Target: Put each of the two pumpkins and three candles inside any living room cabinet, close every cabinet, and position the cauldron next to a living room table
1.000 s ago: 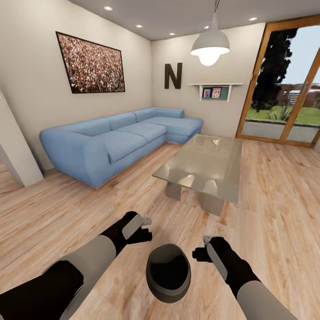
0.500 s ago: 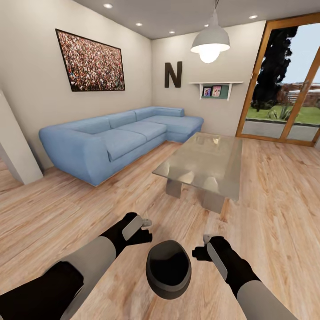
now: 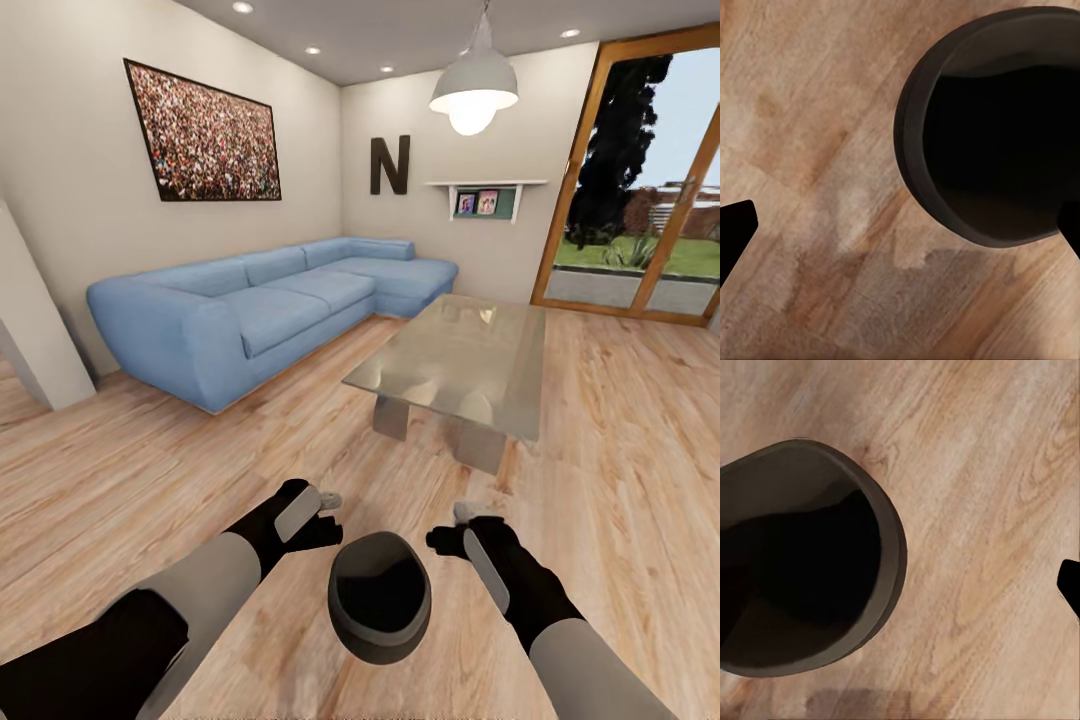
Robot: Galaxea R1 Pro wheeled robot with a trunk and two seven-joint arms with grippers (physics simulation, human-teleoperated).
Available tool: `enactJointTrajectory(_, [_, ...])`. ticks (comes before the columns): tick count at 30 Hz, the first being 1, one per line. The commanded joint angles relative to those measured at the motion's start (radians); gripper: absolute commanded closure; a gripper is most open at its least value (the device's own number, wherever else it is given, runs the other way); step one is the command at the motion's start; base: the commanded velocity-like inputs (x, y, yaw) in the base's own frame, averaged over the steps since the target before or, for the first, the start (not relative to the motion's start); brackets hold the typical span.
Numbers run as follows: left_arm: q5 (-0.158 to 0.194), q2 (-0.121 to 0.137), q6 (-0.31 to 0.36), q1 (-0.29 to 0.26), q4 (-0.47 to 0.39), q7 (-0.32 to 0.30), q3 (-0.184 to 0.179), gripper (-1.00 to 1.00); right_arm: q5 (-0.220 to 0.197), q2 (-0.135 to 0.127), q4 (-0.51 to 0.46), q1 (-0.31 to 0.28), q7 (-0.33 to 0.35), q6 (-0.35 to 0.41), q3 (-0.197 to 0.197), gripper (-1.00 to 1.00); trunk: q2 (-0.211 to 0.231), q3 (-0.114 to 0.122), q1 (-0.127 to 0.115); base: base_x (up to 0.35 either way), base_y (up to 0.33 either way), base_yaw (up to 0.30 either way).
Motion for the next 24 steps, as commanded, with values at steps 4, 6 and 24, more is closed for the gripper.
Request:
enactJointTrajectory(4, [0.0,0.0,0.0,0.0,0.0,0.0,0.0,-1.0,-0.004,0.002,0.021,-0.049,-0.006,-0.01,-0.001,-1.0,-0.028,-0.013,0.015,0.0,0.0,0.0])
enactJointTrajectory(6, [0.0,0.0,0.0,0.0,-0.001,-0.001,0.0,-1.0,-0.005,0.003,0.052,-0.068,-0.007,-0.012,-0.002,-1.0,-0.042,-0.019,0.023,0.0,0.0,0.0])
enactJointTrajectory(24, [0.0,0.0,0.001,0.001,-0.017,-0.005,0.0,-1.0,-0.003,0.003,0.162,-0.116,0.001,0.001,0.001,-1.0,-0.168,-0.075,0.092,0.0,0.0,0.0])
